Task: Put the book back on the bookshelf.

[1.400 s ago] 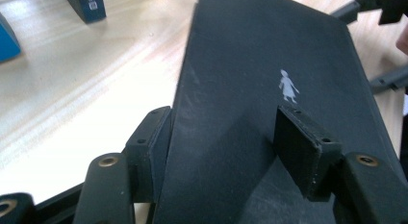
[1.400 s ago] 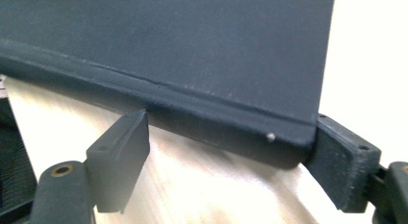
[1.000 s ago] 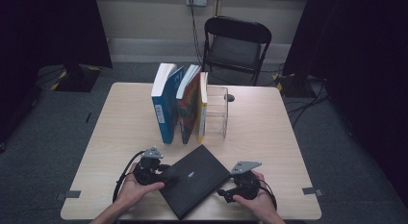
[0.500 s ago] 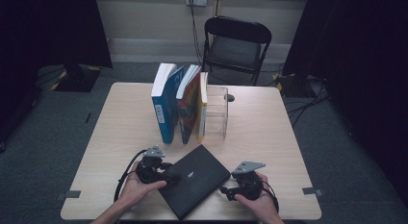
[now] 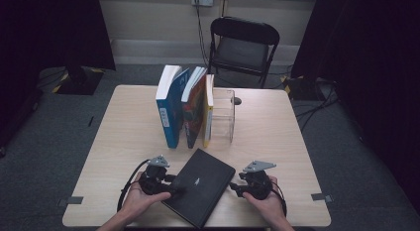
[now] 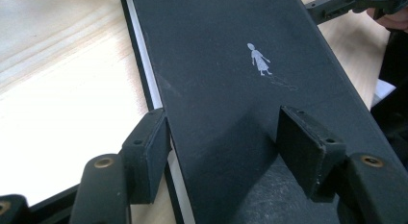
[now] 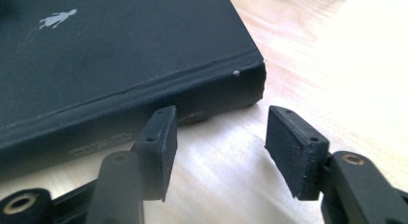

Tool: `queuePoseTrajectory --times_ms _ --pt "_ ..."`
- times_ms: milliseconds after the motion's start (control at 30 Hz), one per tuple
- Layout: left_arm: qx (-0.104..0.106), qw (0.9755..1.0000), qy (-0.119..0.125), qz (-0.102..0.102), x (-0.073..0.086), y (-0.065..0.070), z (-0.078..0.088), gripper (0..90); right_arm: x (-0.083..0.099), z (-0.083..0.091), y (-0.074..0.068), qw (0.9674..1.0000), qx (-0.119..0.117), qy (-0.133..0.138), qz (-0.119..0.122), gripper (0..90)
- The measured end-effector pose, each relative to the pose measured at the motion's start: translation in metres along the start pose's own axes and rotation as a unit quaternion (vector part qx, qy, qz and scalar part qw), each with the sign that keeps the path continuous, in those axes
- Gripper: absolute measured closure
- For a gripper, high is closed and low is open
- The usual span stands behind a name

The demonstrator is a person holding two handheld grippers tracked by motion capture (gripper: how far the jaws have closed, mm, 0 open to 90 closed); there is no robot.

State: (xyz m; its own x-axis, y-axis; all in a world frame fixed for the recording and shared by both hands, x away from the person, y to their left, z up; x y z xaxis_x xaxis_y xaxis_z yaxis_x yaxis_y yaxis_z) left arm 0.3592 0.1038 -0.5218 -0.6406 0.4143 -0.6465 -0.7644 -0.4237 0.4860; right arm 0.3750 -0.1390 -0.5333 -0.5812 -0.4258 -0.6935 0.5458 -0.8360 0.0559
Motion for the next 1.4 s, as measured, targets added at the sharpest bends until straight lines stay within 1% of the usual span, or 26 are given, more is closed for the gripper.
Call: queuePoseTrajectory --times_ms 67,133,200,300,333,367,400,433,467,533,567,600,667,700,800,867,967,1033,1067,1100,1167,1200,1267,1333,1367,1400 --pt "0.004 1.0 -0.006 -0.002 0.002 0.002 0.001 37.2 -0.002 -0.001 0.0 1.0 0.007 0.002 0.001 47.5" --pt "0.003 0.9999 -0.013 -0.004 0.003 0.003 0.002 37.1 -0.004 -0.002 -0.001 0.9999 0.012 0.003 0.006 50.0" --pt "0.005 0.9999 -0.012 0.001 0.001 0.001 0.002 36.9 -0.005 -0.003 -0.001 0.9999 0.013 0.004 0.008 50.8" --pt "0.004 0.9999 0.009 0.011 -0.006 -0.008 -0.002 39.3 -0.004 -0.002 -0.003 0.9999 0.009 0.006 0.006 53.4" --pt "0.002 0.9996 0.013 0.025 -0.01 -0.013 -0.004 36.6 -0.004 -0.001 -0.004 0.9999 0.007 0.006 0.008 54.1" --pt "0.0 0.9992 0.02 0.033 -0.013 -0.015 -0.006 35.6 -0.003 0.0 -0.007 1.0 0.002 0.005 0.008 54.6" --pt "0.005 0.9991 0.023 0.034 -0.017 -0.016 -0.01 37.1 -0.001 0.0 -0.008 1.0 -0.001 0.002 0.007 56.0" --pt "0.012 0.9993 0.023 0.028 -0.02 -0.015 -0.013 38.7 0.0 0.0 -0.01 1.0 -0.002 0.0 0.007 57.7" --pt "0.007 0.9996 0.017 0.02 -0.022 -0.016 -0.016 37.8 0.001 0.001 -0.011 1.0 0.0 -0.001 0.008 59.8" --pt "0.0 0.9997 0.016 0.02 -0.024 -0.015 -0.017 36.3 0.001 0.001 -0.013 0.9999 0.002 -0.001 0.01 61.8" --pt "-0.002 0.9996 0.02 0.019 -0.023 -0.014 -0.016 36.5 0.0 0.001 -0.013 1.0 0.001 -0.003 0.009 61.8" --pt "-0.002 0.9995 0.021 0.024 -0.022 -0.013 -0.016 36.6 0.0 0.001 -0.012 1.0 -0.001 -0.004 0.008 61.8" --pt "-0.002 0.9998 0.008 0.021 -0.019 -0.01 -0.016 33.6 -0.002 -0.001 -0.011 1.0 0.002 -0.003 0.007 62.0" --pt "-0.005 0.9998 0.005 0.019 -0.017 -0.007 -0.016 32.3 -0.003 -0.002 -0.01 0.9999 0.006 -0.002 0.01 62.3" --pt "-0.007 0.9999 0.0 0.015 -0.012 -0.002 -0.015 30.4 -0.007 -0.007 -0.007 0.9998 0.017 -0.002 0.007 64.8" --pt "-0.002 0.9999 -0.006 0.015 -0.009 0.002 -0.013 30.6 -0.011 -0.01 -0.005 0.9996 0.026 -0.002 0.009 64.8" --pt "-0.005 0.9998 -0.016 0.014 -0.003 0.007 -0.011 31.0 -0.016 -0.016 -0.003 0.9994 0.032 -0.001 0.008 65.0" --pt "-0.003 0.9997 -0.019 0.017 -0.001 0.01 -0.009 32.1 -0.023 -0.02 -0.002 0.9993 0.035 0.002 0.01 65.3" --pt "-0.002 0.9997 -0.015 0.02 -0.001 0.009 -0.008 33.2 -0.026 -0.021 -0.001 0.9993 0.035 0.006 0.009 65.0" --pt "0.004 0.9996 -0.011 0.025 0.0 0.007 -0.007 34.6 -0.029 -0.022 0.0 0.9994 0.034 0.008 0.007 64.7" --pt "0.001 0.9997 -0.005 0.024 -0.002 0.004 -0.006 36.1 -0.034 -0.022 0.0 0.9994 0.032 0.014 0.008 63.3" --pt "-0.003 0.9997 0.004 0.026 -0.004 0.002 -0.006 36.7 -0.034 -0.021 0.0 0.9994 0.031 0.015 0.009 63.0" --pt "-0.012 0.9994 0.011 0.029 -0.008 -0.001 -0.007 37.8 -0.03 -0.02 -0.001 0.9995 0.024 0.018 0.009 61.6" --pt "-0.026 0.9993 0.018 0.021 -0.011 -0.003 -0.008 36.5 -0.025 -0.017 -0.003 0.9997 0.017 0.017 0.008 59.3" --pt "-0.028 0.9992 0.018 0.024 -0.012 -0.003 -0.009 35.6 -0.024 -0.016 -0.004 0.9997 0.016 0.016 0.01 59.0" --pt "-0.024 0.9992 0.016 0.029 -0.013 -0.005 -0.01 34.6 -0.022 -0.014 -0.005 0.9997 0.015 0.016 0.012 58.6"
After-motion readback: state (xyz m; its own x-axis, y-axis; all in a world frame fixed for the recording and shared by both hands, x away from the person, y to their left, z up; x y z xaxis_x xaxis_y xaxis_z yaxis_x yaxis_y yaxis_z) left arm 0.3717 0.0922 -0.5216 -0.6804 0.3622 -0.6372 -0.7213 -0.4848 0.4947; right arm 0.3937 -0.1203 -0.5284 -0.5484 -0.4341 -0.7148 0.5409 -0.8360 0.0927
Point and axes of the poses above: each handheld gripper's, and its own axes: z roughly backward along the jaws, x roughly out of its underside, y roughly to its right, the point moved 8 cm from there along -z, roughly forward along the jaws, and after that the axes turned 12 degrees about x, right-handed, at the moved point
